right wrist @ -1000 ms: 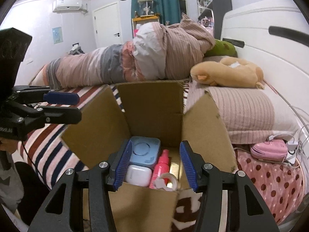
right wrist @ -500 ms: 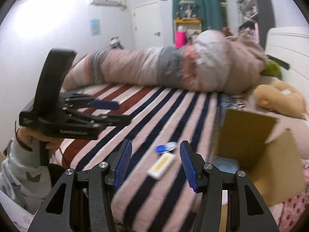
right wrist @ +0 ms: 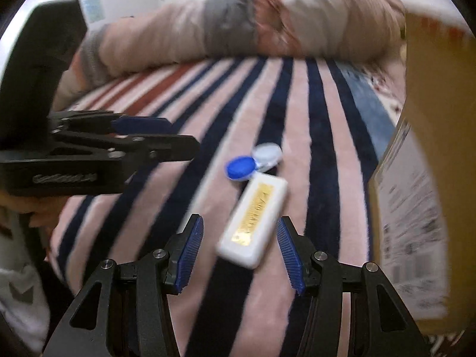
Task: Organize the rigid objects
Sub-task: 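Grasp the blue-lidded lens case with the left gripper while the right gripper grasps the KATO-KATO tube, then carry the lens case and KATO-KATO tube into the box and release both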
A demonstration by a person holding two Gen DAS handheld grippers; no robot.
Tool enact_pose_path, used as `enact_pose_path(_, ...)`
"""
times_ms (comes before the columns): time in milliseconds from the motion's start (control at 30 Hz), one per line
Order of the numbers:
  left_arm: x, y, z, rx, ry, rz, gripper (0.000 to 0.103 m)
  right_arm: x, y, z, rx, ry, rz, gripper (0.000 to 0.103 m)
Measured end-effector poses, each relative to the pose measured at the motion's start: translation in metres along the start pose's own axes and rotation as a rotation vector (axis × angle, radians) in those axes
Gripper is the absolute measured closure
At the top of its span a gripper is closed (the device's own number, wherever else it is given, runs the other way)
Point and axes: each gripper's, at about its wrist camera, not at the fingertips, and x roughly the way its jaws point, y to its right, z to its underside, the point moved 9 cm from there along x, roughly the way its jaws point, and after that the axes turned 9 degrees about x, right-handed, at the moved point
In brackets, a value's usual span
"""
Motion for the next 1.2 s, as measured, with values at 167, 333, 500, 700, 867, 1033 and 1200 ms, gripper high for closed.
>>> enact_pose_path(167, 0.03, 0.01, -0.003, 0.015, -0.018, 0.059, 0.051, 0.006, 0.017, -0.002, 0.0, 0.043, 0.071, 0.07)
enact_pose_path(333, 0.053, 0.015, -0.011, 0.006, -0.026, 0.082, 0.053, -0.001, 0.03, 0.003, -0.025, 0.07, 0.134, 0.072)
enact_pose_path(500, 0.059, 0.017, -0.017, 0.018, -0.018, 0.068, 0.071, -0.005, 0.034, 0.005, -0.019, 0.076, 0.124, 0.072)
enact_pose_path(700, 0.049, 0.018, -0.008, 0.03, -0.032, 0.061, 0.075, -0.004, 0.033, 0.002, -0.026, 0.07, 0.119, 0.072)
enact_pose_path(867, 0.026, 0.019, 0.014, 0.031, -0.072, 0.044, 0.075, -0.009, 0.025, 0.005, -0.03, 0.044, 0.053, 0.072)
enact_pose_path(1033, 0.0, 0.024, 0.047, -0.017, -0.112, 0.046, 0.075, -0.017, 0.008, 0.021, -0.047, -0.023, -0.09, 0.072)
enact_pose_path(1200, -0.003, 0.026, 0.059, -0.053, -0.09, 0.01, 0.062, -0.016, 0.001, 0.025, -0.093, -0.03, -0.085, 0.071)
